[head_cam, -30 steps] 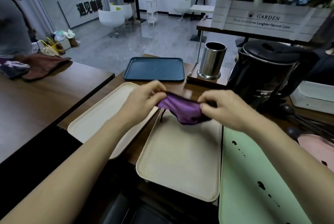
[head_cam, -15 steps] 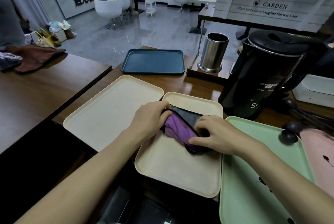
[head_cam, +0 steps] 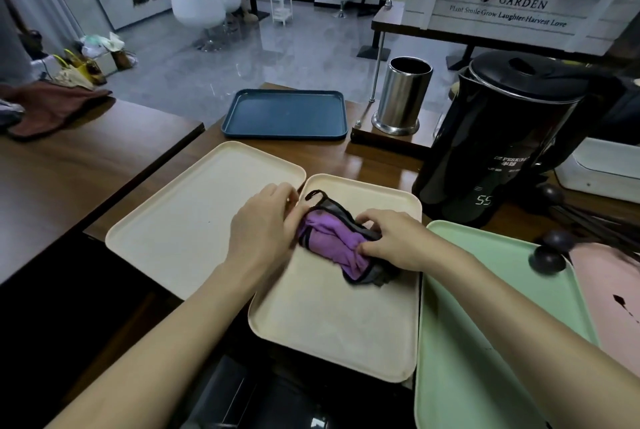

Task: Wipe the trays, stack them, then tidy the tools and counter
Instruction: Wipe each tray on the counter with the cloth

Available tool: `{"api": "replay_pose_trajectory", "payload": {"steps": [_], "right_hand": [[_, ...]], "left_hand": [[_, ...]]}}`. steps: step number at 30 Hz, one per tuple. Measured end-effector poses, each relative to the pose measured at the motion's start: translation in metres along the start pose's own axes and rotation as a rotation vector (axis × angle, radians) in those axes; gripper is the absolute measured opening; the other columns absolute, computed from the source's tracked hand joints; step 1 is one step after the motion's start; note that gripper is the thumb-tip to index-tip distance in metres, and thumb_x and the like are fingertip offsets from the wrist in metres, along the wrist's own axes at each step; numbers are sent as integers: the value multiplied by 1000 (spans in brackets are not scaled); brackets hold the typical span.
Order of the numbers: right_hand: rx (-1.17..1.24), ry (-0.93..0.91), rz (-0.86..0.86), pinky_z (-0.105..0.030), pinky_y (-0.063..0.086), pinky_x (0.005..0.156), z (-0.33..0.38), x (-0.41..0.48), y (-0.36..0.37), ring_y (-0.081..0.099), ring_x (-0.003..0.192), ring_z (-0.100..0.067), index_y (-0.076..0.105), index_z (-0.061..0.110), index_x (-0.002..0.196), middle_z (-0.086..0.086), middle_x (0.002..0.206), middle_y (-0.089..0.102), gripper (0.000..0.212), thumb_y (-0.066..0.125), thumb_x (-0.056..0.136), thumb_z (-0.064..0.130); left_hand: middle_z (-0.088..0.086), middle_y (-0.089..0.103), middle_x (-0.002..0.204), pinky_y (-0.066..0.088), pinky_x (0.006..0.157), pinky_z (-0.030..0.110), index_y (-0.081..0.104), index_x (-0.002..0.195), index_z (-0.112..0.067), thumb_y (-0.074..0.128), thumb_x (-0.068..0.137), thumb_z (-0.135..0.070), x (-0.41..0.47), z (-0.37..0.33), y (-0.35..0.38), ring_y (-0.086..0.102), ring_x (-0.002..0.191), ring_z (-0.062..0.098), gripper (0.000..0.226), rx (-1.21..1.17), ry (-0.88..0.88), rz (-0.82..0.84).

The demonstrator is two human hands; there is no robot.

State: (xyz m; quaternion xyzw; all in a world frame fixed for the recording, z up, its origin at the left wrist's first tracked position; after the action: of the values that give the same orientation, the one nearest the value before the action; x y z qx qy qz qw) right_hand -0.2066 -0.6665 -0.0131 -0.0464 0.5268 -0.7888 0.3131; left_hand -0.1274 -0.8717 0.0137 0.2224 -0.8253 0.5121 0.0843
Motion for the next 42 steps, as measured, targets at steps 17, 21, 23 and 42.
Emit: {"api": "replay_pose_trajectory", "payload": {"steps": [17,21,23,42], "right_hand": [[-201,-583,66,-25,18,118,59,-49,41,11,152,-12,26,29,158,9,167,17,58,46,105,36],[-395,-781,0,-28,11,121,76,-49,67,16,150,-22,38,20,153,0,165,25,48,37,106,32],[-457,-810,-35,-36,30,116,70,-38,71,31,142,-27,46,16,147,-5,158,38,46,42,102,25],[-471,-482,-62,-41,28,118,89,3,64,30,146,-34,35,10,154,-14,161,31,59,33,96,21]], "left_hand": [[5,43,157,8,120,21,38,155,-11,39,98,-53,-141,12,-1,32,148,20,71,-48,-192,168],[-1,17,169,-10,122,23,16,163,-15,29,90,-73,-146,11,6,4,156,10,94,-32,-198,241],[-5,9,170,-8,125,28,8,164,-18,35,84,-82,-147,12,5,-3,155,5,106,4,-183,284],[-10,4,170,-5,127,35,1,163,-22,49,70,-94,-146,16,-3,-9,154,0,127,27,-68,334]]}}
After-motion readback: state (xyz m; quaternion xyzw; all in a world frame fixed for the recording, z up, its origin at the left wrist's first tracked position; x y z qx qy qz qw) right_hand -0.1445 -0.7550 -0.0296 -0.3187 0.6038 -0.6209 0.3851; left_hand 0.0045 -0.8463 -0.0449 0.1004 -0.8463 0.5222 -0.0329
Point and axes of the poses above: each hand's wrist, its own x-axis towards the middle knuckle, its own y-axis out of the palm, z = x × y, the point moved 7 cm from there along x, towards the middle knuckle
